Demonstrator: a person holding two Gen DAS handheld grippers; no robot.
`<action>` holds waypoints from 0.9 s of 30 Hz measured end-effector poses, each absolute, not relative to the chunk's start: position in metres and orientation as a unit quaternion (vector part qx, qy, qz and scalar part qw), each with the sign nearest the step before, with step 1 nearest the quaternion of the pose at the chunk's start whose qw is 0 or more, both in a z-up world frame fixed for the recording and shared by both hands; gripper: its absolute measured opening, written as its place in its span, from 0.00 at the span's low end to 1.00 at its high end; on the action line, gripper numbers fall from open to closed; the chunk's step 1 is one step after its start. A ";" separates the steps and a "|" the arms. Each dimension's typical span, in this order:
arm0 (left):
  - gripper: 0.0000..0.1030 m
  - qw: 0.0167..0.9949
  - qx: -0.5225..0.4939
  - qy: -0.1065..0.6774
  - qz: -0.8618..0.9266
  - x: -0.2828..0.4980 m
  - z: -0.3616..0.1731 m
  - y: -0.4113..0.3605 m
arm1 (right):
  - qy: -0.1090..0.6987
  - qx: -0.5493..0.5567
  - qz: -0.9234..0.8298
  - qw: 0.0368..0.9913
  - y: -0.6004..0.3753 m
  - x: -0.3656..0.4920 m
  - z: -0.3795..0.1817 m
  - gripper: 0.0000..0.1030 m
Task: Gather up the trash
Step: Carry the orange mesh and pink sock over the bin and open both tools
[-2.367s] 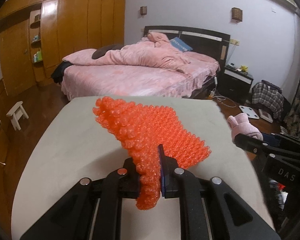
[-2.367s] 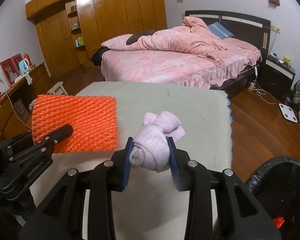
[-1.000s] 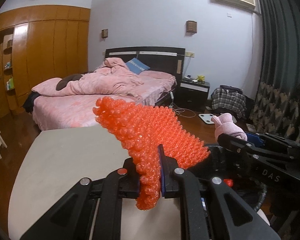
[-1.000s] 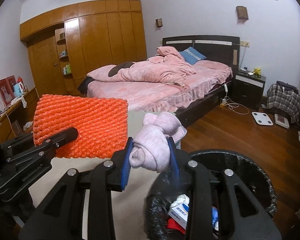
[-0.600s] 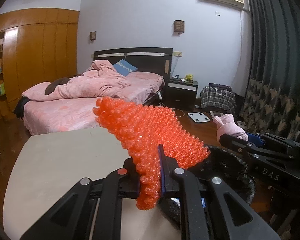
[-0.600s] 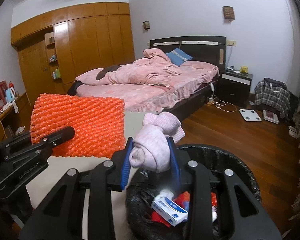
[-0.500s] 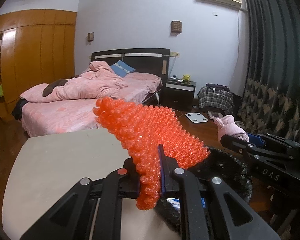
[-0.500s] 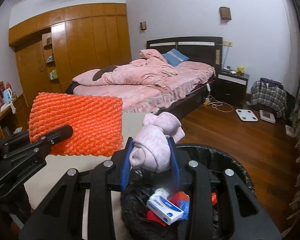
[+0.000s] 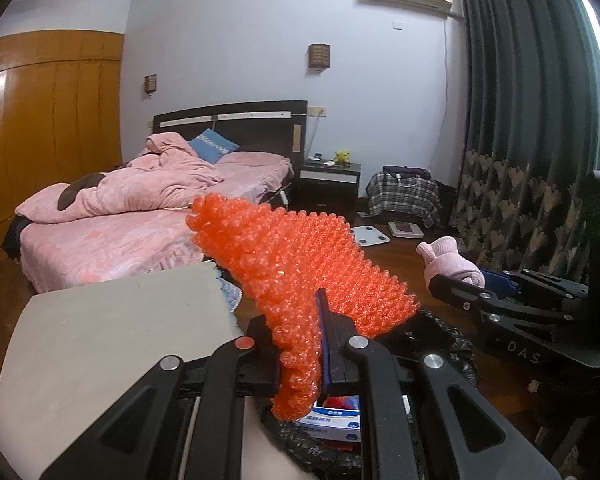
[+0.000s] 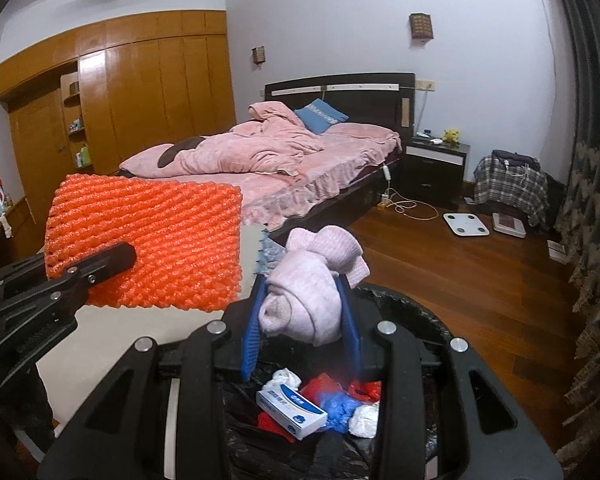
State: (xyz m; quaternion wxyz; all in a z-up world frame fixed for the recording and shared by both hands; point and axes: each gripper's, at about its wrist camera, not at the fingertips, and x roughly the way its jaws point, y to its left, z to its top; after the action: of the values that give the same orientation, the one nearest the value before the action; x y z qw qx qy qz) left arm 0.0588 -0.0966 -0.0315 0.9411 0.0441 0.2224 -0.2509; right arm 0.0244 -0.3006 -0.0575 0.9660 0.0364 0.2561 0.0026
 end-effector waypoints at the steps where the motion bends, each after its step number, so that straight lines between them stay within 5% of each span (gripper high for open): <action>1: 0.13 0.940 0.045 0.223 -0.254 0.059 -0.032 -0.098 | 0.257 0.037 0.000 0.966 -0.303 0.023 -0.059 0.33; 27: 0.13 0.911 0.073 0.275 -0.299 0.083 -0.082 -0.150 | 0.300 0.050 -0.051 0.951 -0.348 0.026 -0.100 0.33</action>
State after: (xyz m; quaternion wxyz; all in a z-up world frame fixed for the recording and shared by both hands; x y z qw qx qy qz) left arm 0.0826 -0.1503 -0.0817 0.9107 0.0731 0.2754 -0.2991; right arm 0.0258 -0.3476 -0.0997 0.9512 0.0497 0.3001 -0.0510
